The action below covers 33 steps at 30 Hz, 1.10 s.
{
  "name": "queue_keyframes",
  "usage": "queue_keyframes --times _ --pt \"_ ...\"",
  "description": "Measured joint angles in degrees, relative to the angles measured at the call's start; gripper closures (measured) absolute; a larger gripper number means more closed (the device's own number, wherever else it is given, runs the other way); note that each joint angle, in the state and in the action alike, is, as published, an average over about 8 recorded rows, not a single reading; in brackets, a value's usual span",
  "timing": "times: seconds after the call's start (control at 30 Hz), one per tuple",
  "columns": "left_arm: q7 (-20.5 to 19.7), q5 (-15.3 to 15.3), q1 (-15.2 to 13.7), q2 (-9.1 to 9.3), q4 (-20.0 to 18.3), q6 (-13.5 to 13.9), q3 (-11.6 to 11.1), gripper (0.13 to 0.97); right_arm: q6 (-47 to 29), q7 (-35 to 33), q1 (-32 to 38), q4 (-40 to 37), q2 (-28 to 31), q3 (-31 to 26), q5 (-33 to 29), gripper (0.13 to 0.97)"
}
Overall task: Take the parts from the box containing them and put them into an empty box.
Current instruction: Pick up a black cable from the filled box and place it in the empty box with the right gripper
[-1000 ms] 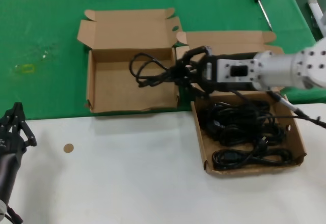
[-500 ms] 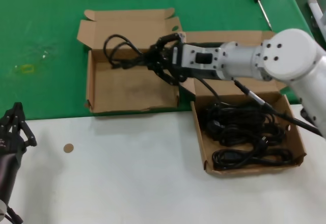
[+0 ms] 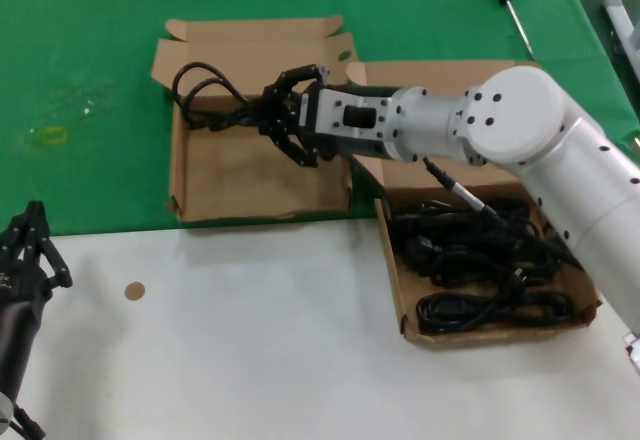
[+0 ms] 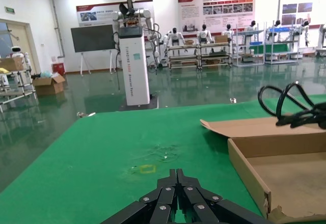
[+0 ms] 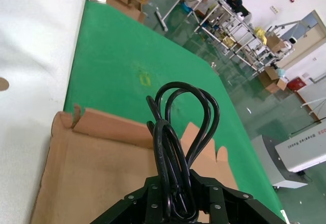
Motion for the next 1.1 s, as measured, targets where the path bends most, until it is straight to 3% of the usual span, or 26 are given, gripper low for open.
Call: queue_keyframes --times 0.57,0.93,1.1 --pt "0.0 0.0 0.0 0.0 0.0 0.0 0.0 0.945 3.0 -16.2 4.8 -16.2 -5.5 2.5 5.2 0.858" --pt "0.0 0.0 0.0 0.0 0.0 0.0 0.0 0.945 3.6 -21.2 6.2 -20.5 -7.0 4.0 7.4 0.816" --pt "0.0 0.0 0.0 0.0 0.0 0.0 0.0 0.945 3.7 -21.8 6.6 -21.2 -7.3 4.3 7.8 0.741"
